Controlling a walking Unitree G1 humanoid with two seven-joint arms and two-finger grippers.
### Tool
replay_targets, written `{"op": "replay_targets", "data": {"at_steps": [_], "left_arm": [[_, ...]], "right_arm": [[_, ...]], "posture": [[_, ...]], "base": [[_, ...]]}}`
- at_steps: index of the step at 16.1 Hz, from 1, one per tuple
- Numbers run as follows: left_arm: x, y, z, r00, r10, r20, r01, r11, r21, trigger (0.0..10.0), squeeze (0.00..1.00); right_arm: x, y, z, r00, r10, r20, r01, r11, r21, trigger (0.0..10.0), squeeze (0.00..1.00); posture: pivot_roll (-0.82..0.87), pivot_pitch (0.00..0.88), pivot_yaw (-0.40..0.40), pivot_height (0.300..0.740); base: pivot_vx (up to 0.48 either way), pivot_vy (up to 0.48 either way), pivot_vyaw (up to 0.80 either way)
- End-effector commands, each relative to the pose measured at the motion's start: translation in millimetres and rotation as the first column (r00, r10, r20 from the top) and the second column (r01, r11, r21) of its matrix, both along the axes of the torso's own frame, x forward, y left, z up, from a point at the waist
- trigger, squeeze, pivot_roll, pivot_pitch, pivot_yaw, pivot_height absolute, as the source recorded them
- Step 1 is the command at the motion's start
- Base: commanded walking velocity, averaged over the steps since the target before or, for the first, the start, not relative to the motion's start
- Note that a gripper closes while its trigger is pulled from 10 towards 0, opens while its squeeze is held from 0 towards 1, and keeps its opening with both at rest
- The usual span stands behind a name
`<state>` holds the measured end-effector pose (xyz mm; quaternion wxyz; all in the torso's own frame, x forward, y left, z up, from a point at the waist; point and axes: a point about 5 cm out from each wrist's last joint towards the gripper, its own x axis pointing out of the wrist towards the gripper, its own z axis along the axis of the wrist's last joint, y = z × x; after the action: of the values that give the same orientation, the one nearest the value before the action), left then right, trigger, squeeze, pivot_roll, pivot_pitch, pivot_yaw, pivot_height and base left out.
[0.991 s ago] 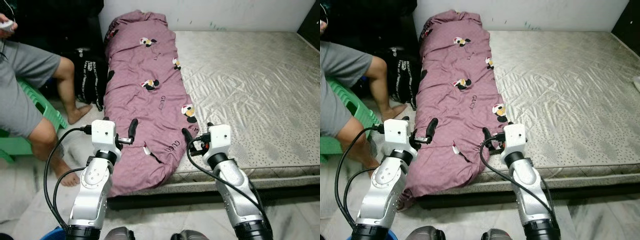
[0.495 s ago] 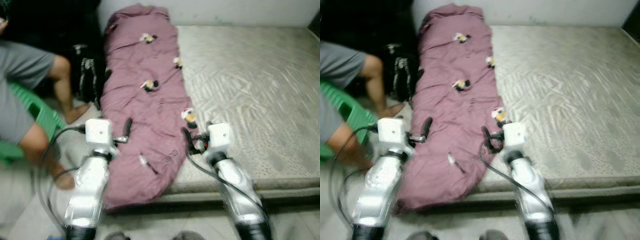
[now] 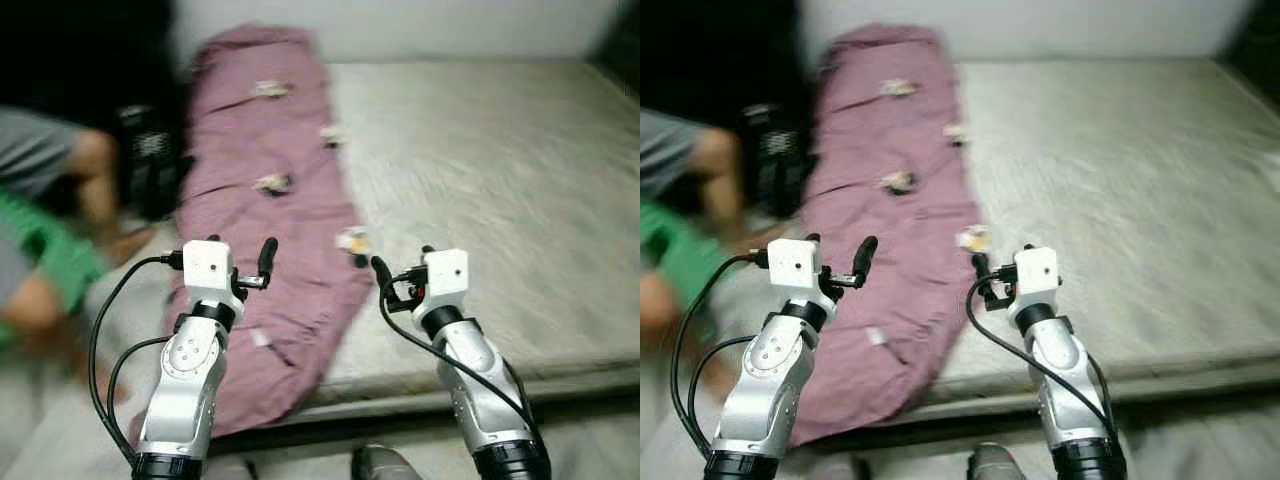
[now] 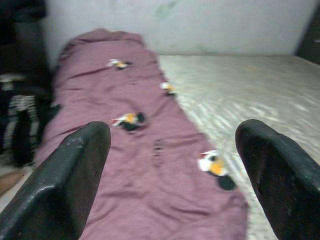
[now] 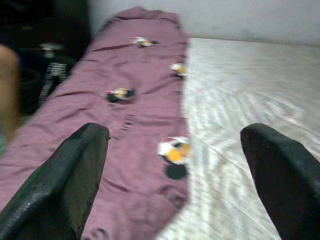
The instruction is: Clean up the room
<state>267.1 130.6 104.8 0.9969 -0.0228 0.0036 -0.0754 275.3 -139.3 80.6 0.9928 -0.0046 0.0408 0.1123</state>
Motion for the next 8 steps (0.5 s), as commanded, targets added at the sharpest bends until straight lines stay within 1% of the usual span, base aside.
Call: {"op": "replay_targets", "data": {"at_steps": [1,4,6,8], "left_arm": [[-2.1,4.4,-1.2,1.000,0.011,-0.007,-0.011,1.000,0.025,10.0,0.00],[-8.5,8.9,-6.0,0.999,0.027,-0.017,-0.026,0.998,0.048,10.0,0.00],[-10.9,11.1,-8.1,0.999,0.048,-0.024,-0.046,0.997,0.056,10.0,0.00],[-9.8,9.8,-8.3,0.998,0.046,-0.032,-0.045,0.998,0.045,10.0,0.00]], "right_arm": [[0.8,1.6,3.1,1.000,0.000,0.011,0.000,1.000,0.002,10.0,0.00],[-0.2,1.4,2.1,1.000,-0.001,0.006,0.001,1.000,0.002,10.0,0.00],[-0.9,1.4,1.4,1.000,-0.001,0.000,0.001,1.000,0.005,10.0,0.00],[-0.1,2.1,1.3,1.000,0.001,-0.002,-0.001,1.000,0.004,10.0,0.00]], "posture": [[-0.01,0.054,-0.020,0.740],[-0.01,0.055,-0.018,0.740],[-0.01,0.058,-0.020,0.740],[-0.01,0.066,-0.025,0.740]], "base": [[0.000,0.000,0.00],[0.000,0.000,0.00],[0.000,0.000,-0.80],[0.000,0.000,-0.80]]}}
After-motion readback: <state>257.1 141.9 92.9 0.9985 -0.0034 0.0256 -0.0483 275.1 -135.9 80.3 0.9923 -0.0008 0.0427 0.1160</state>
